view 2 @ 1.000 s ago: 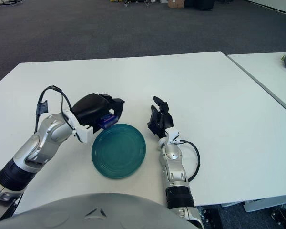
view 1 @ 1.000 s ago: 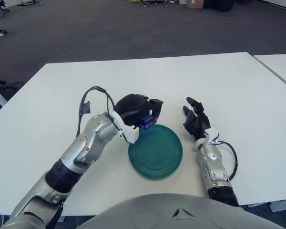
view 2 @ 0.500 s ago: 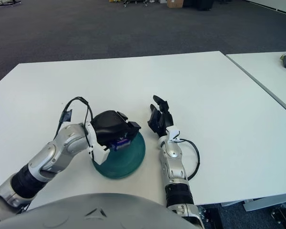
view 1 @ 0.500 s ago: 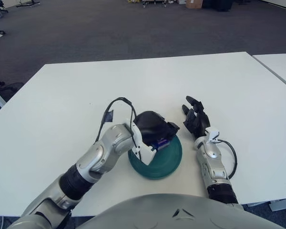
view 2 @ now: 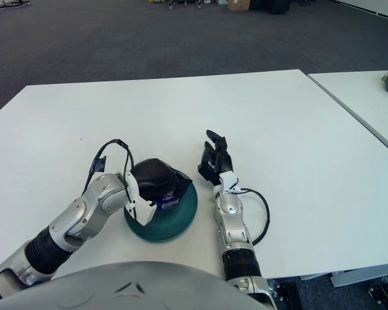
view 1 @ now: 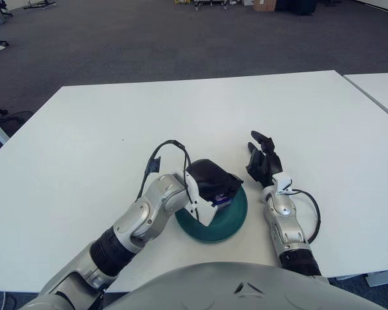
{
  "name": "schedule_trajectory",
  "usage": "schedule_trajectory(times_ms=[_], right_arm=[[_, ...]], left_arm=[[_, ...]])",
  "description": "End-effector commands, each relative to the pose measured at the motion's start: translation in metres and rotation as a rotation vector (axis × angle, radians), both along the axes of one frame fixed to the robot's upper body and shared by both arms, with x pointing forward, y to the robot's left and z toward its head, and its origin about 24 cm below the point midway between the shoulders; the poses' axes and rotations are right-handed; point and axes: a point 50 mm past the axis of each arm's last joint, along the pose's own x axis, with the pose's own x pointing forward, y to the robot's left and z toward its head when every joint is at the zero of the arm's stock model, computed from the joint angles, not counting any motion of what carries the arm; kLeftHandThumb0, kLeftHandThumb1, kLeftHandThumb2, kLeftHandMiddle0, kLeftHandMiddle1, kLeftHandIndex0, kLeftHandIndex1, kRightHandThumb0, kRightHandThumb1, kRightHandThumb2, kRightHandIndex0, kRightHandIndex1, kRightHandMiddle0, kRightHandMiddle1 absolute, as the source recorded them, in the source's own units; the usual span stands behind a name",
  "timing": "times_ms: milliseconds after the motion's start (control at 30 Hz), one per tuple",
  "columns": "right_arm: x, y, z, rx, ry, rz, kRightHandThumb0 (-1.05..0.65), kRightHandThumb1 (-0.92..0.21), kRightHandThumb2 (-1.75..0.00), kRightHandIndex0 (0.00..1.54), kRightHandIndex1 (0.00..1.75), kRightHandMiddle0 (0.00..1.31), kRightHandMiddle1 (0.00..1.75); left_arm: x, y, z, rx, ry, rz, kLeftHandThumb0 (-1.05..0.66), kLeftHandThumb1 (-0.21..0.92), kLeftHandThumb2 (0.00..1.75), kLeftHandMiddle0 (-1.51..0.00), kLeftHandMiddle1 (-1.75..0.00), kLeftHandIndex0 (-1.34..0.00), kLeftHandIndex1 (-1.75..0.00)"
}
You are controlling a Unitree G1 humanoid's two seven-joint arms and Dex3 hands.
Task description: Put the gum into the plate.
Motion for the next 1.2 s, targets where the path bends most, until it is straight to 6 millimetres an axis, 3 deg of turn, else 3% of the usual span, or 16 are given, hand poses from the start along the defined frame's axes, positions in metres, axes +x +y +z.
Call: schedule_trajectory(times_ms=[0, 133, 433, 533, 667, 700, 833, 933, 1100, 1167], right_arm=[[-0.021, -0.004, -0.033, 0.006, 0.203, -0.018, -0.84, -0.92, -1.03, 0.39, 0.01, 0.00, 0.74], [-0.020, -0.003, -0.032, 0.018, 0.204, -0.016, -0.84, -0.92, -1.02, 0.38, 0.00, 0.00, 0.74], [-0.021, -0.001, -0.031, 0.030, 0.212, -0.012, -0.83, -0.92, -1.00, 0.35, 0.00, 0.00, 0.71], [-0.021, -0.001, -0.031, 0.048, 0.216, -0.016, -0.83, -0.92, -0.99, 0.34, 0.00, 0.00, 0.71], [-0.020, -0.002, -0.031, 0.067, 0.215, -0.021, -0.81, -0.92, -0.99, 0.32, 0.00, 0.00, 0.70], [-0.020, -0.002, -0.031, 0.070, 0.214, -0.022, -0.81, -0.92, -0.99, 0.32, 0.00, 0.00, 0.70], [-0.019, -0.001, -0.032, 0.076, 0.217, -0.020, -0.79, -0.92, -1.00, 0.33, 0.01, 0.00, 0.70], [-0.020, -0.001, -0.033, 0.077, 0.222, -0.013, -0.78, -0.92, -1.01, 0.34, 0.01, 0.00, 0.70], [-0.020, 0.001, -0.033, 0.080, 0.243, -0.004, -0.74, -0.92, -1.01, 0.32, 0.00, 0.00, 0.65], [-0.020, 0.001, -0.033, 0.079, 0.248, -0.003, -0.73, -0.92, -1.02, 0.32, 0.00, 0.00, 0.64]], left_arm=[[0.002, 0.002, -0.003, 0.004, 0.007, 0.007, 0.00, 0.28, 1.29, -0.56, -1.69, -0.61, -1.57], [0.002, 0.001, -0.006, 0.007, 0.025, -0.002, 0.00, 0.34, 1.17, -0.55, -1.65, -0.62, -1.50], [-0.001, 0.003, -0.016, 0.019, 0.023, -0.028, 0.00, 0.36, 1.14, -0.56, -1.63, -0.61, -1.48], [-0.002, 0.004, -0.017, 0.035, -0.006, -0.044, 0.00, 0.40, 1.10, -0.58, -1.64, -0.54, -1.48], [-0.002, 0.006, -0.020, 0.095, -0.001, -0.059, -0.01, 0.58, 0.92, -0.47, -1.70, -0.36, -1.53], [-0.002, 0.006, -0.021, 0.107, 0.004, -0.060, -0.27, 0.62, 0.79, -0.36, -1.69, -0.27, -1.51], [0.001, 0.007, -0.018, 0.141, 0.033, -0.095, -0.74, 0.83, 0.37, -0.16, -1.54, -0.09, -1.41], [0.003, 0.008, -0.014, 0.149, 0.066, -0.129, -0.86, 0.88, 0.29, -0.12, -1.42, -0.04, -1.38], [0.002, 0.010, -0.015, 0.180, 0.130, -0.191, -0.99, 0.92, 0.25, -0.10, -0.92, 0.00, -1.09], [0.002, 0.011, -0.014, 0.188, 0.138, -0.207, -1.01, 0.92, 0.24, -0.10, -0.83, 0.00, -1.01]])
